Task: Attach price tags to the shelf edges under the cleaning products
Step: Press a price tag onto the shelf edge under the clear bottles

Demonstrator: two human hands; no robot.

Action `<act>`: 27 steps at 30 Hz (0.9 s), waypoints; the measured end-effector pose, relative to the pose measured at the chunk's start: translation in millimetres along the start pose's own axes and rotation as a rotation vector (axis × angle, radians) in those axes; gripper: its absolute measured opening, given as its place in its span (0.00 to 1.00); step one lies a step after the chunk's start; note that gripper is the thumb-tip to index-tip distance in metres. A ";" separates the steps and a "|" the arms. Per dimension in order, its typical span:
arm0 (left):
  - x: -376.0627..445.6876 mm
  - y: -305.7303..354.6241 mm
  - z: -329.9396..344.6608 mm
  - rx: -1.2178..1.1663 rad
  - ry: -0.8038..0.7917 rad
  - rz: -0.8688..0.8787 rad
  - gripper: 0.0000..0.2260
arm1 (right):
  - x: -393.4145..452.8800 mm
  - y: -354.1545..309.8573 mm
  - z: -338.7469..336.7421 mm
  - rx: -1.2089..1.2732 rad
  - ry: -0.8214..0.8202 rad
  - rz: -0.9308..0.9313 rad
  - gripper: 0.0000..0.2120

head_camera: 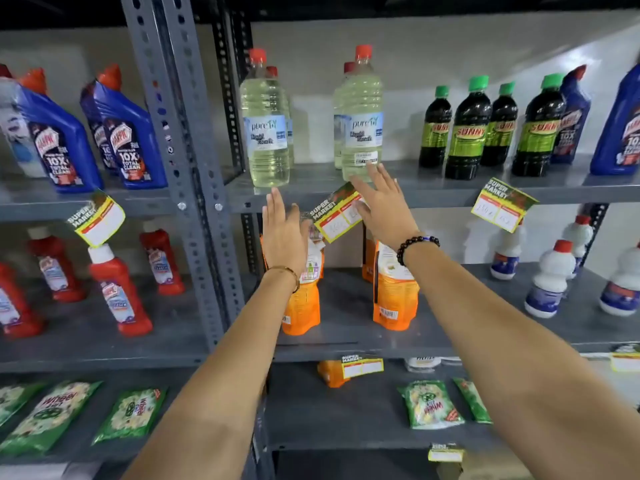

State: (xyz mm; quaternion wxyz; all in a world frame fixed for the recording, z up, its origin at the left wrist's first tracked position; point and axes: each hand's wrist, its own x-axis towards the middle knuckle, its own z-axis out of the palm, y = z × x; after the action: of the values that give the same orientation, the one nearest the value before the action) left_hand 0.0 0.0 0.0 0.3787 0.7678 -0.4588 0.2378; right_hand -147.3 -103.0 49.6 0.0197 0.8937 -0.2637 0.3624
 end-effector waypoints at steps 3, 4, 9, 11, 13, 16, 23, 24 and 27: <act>6.9 -8.9 4.3 -0.075 0.036 0.019 0.14 | 14.6 -3.0 1.1 -0.005 -0.019 0.016 0.20; 8.2 -9.3 6.0 -0.110 0.040 0.034 0.13 | 17.8 -5.0 1.3 0.005 -0.036 0.019 0.20; 18.3 -11.2 14.0 -0.261 0.039 -0.005 0.06 | 27.6 -3.2 5.5 0.045 -0.034 0.060 0.17; 21.7 -10.6 14.3 -0.274 0.040 -0.026 0.05 | 30.0 -3.3 7.2 0.088 -0.017 0.071 0.15; 24.9 -10.1 12.3 -0.284 0.037 -0.024 0.04 | 32.2 -5.9 7.7 0.145 0.038 0.086 0.11; 28.9 -10.0 5.7 -0.296 0.022 0.002 0.06 | 35.4 -9.1 7.9 0.211 0.099 0.130 0.03; 34.7 -8.4 -9.9 -0.234 -0.036 0.112 0.06 | 30.1 -6.1 7.0 0.326 0.073 0.186 0.05; 36.0 -9.1 -14.2 -0.241 -0.018 0.132 0.07 | 28.7 -6.3 6.2 0.345 0.071 0.187 0.05; 41.2 -17.5 -23.6 -0.219 -0.020 0.175 0.07 | 24.3 -10.0 5.7 0.364 0.040 0.167 0.05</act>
State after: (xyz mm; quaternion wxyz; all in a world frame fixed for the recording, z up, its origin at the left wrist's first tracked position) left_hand 34.3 2.4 37.2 0.4333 0.6814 -0.5510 0.2106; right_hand -124.3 -106.9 62.9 -0.1668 0.8502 -0.2665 0.4222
